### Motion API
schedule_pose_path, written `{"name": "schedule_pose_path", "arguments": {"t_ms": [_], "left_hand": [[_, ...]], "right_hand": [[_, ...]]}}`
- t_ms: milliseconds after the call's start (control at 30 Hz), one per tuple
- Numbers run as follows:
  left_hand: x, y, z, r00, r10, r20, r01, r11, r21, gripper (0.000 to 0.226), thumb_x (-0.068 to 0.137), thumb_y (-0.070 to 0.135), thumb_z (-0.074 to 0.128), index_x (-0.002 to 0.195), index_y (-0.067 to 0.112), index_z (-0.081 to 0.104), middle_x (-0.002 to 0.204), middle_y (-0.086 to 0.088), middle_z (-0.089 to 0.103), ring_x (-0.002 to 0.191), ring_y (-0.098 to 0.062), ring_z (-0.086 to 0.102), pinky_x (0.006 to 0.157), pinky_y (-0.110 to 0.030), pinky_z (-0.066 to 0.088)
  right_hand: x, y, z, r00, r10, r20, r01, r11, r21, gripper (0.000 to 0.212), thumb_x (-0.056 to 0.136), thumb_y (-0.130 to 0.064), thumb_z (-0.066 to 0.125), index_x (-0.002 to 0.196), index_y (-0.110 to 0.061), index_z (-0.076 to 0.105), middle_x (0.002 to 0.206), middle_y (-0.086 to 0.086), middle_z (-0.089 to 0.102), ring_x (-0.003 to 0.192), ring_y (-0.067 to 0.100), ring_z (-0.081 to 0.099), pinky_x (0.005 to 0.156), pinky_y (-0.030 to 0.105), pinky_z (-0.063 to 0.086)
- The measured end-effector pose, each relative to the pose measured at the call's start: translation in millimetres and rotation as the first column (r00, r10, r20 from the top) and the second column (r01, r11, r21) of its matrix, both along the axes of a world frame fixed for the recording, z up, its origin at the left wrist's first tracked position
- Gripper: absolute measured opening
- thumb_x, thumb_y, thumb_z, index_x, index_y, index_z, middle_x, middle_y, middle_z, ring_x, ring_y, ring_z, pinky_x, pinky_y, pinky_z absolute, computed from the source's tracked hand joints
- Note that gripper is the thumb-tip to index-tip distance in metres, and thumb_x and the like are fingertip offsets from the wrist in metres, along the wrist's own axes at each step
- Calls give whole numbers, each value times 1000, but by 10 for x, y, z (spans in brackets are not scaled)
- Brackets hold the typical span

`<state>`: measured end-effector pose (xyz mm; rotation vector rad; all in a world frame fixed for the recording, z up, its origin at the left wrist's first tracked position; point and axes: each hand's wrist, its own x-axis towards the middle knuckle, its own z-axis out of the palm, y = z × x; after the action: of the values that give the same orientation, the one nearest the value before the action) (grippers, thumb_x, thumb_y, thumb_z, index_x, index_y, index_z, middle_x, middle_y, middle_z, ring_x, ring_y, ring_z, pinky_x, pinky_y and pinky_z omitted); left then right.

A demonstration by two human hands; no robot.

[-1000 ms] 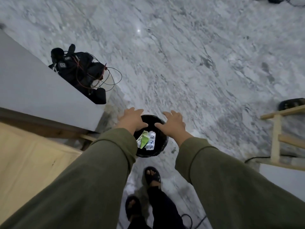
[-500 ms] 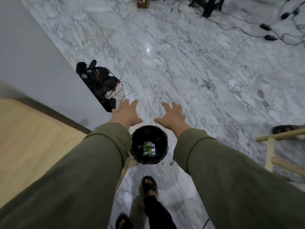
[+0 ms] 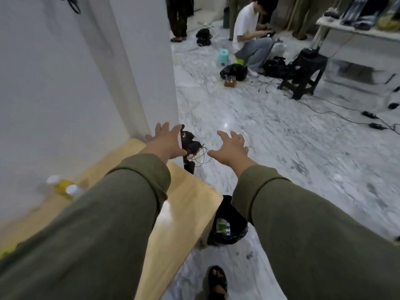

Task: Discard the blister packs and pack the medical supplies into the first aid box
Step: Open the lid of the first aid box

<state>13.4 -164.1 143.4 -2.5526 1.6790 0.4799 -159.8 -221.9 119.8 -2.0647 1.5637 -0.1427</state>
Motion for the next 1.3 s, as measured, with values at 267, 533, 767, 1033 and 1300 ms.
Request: {"name": "schedule_pose_path", "arguments": {"t_ms": [267, 533, 767, 1033, 1300], "left_hand": [[625, 1182, 661, 985, 171, 23, -166, 975, -145, 86, 85, 41, 64, 150, 30, 9, 161, -5, 0, 148, -28, -7, 114, -57, 10], [1208, 2265, 1076, 917, 394, 56, -373, 901, -219, 89, 83, 43, 66, 150, 31, 8, 161, -6, -1, 148, -28, -7, 114, -56, 13], [1537, 3382, 1192, 760, 647, 66, -619, 751, -231, 90, 82, 46, 66, 150, 32, 8, 160, -6, 1, 147, -29, -4, 113, -56, 15], [1581, 4698, 952, 553, 833, 18, -819, 547, -172, 89, 83, 45, 65, 150, 30, 8, 160, -7, 0, 147, -30, -6, 114, -54, 13], [1743, 5621, 346, 434, 897, -80, -899, 427, -95, 99, 77, 48, 71, 150, 31, 6, 160, -6, -1, 147, -29, -6, 112, -55, 16]], "right_hand": [[768, 821, 691, 982, 187, 29, -182, 974, -133, 74, 83, -40, 60, 145, -31, 20, 157, 9, 9, 145, 31, -3, 114, 54, 12], [1648, 1610, 1197, 893, 448, 41, -424, 868, -260, 73, 84, -42, 60, 145, -30, 21, 155, 10, 14, 144, 30, 6, 113, 53, 17], [2349, 2358, 1285, 723, 691, 12, -657, 693, -296, 74, 83, -45, 61, 144, -32, 22, 156, 9, 15, 144, 29, 6, 115, 54, 18], [2816, 3351, 995, 488, 873, -8, -846, 470, -252, 74, 83, -44, 62, 144, -31, 22, 156, 9, 14, 145, 29, 3, 113, 52, 16], [3093, 4153, 417, 403, 915, 18, -910, 403, -103, 86, 78, -44, 70, 145, -35, 17, 156, 8, 14, 144, 30, 11, 112, 52, 21]]}}
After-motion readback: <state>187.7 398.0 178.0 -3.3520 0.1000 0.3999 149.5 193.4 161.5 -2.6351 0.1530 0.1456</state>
